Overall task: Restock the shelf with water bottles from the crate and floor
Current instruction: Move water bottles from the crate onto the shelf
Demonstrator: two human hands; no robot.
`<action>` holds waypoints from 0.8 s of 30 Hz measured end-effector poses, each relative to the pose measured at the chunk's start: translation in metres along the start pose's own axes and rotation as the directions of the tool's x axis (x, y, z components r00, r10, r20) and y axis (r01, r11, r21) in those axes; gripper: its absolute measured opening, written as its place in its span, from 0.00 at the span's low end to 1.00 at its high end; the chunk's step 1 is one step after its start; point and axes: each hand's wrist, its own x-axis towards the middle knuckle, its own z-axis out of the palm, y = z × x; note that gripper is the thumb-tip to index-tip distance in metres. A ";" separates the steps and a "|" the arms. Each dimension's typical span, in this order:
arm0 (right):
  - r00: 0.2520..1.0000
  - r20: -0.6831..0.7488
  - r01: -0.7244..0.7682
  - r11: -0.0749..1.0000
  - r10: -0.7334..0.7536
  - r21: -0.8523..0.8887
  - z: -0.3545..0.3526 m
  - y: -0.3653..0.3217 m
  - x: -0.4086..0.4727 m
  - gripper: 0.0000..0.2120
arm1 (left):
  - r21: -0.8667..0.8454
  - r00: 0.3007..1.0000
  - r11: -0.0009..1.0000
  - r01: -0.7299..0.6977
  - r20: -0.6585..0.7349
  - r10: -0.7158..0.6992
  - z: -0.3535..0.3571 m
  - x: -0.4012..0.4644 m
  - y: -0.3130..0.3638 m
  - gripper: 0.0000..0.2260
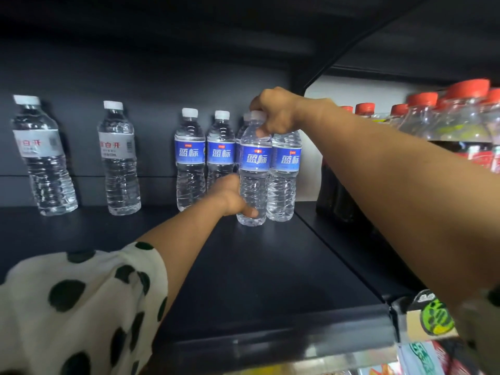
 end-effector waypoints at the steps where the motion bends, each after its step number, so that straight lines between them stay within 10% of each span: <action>1: 1.000 -0.001 -0.001 1.000 0.001 0.007 0.001 0.000 0.000 0.14 | 0.026 1.000 1.000 0.003 -0.022 -0.002 0.000 0.000 0.001 0.34; 13: 0.999 -0.026 -0.036 0.999 0.035 -0.015 0.007 -0.002 -0.001 0.29 | 0.135 0.998 0.991 0.017 -0.065 -0.008 -0.002 -0.006 0.008 0.36; 24: 0.999 -0.046 -0.004 0.996 0.000 -0.088 -0.038 -0.070 -0.086 0.30 | 0.160 0.985 0.976 -0.148 -0.063 0.160 -0.070 -0.103 0.015 0.15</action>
